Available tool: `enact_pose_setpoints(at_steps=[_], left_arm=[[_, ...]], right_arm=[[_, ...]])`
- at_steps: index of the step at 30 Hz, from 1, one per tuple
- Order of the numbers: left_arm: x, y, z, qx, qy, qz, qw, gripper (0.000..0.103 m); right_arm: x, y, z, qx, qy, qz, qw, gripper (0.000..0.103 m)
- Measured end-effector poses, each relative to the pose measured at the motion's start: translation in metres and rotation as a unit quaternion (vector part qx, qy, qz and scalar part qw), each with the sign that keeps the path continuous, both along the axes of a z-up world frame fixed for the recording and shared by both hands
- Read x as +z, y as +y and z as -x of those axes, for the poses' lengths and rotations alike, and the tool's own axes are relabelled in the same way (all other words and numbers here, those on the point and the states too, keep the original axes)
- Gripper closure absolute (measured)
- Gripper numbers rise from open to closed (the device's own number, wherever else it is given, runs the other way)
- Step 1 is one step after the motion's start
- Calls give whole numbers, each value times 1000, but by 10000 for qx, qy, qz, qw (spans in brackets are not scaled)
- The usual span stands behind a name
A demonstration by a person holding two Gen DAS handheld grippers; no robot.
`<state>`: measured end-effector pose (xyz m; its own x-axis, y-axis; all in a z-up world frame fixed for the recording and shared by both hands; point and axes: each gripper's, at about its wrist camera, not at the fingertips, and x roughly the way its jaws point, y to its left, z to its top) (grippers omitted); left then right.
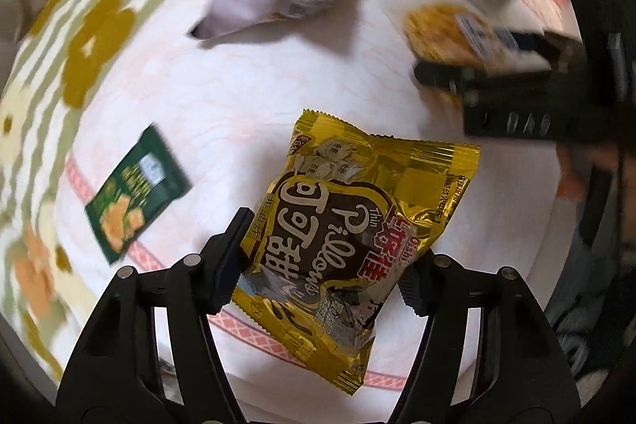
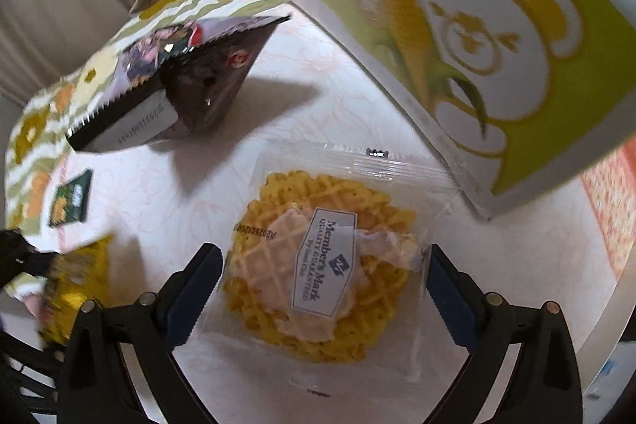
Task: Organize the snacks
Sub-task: 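Grasp the gold Pillows bag with the left tool while the right tool grasps the waffle packet, then carry the gold bag and waffle packet into the box and open both tools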
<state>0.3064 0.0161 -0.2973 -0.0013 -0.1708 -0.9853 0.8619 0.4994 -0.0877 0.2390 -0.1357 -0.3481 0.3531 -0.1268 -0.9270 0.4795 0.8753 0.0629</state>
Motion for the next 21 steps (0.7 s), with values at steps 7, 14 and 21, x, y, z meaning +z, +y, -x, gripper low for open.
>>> enact_pose_setpoints(at_steps=[7,14,21], left_arm=[[15,29,4,813,-61,337,9961,41],[52,44,13,1195,-372,531,9907,41],[111,36,33,1452,-841,789,9827,41]], right_arm=[[3,7,5,479,-98,287,9984,26],[42,3,30,652,-482,1,9967,27],[118,5,50,1019,-1208,10,9874,27]])
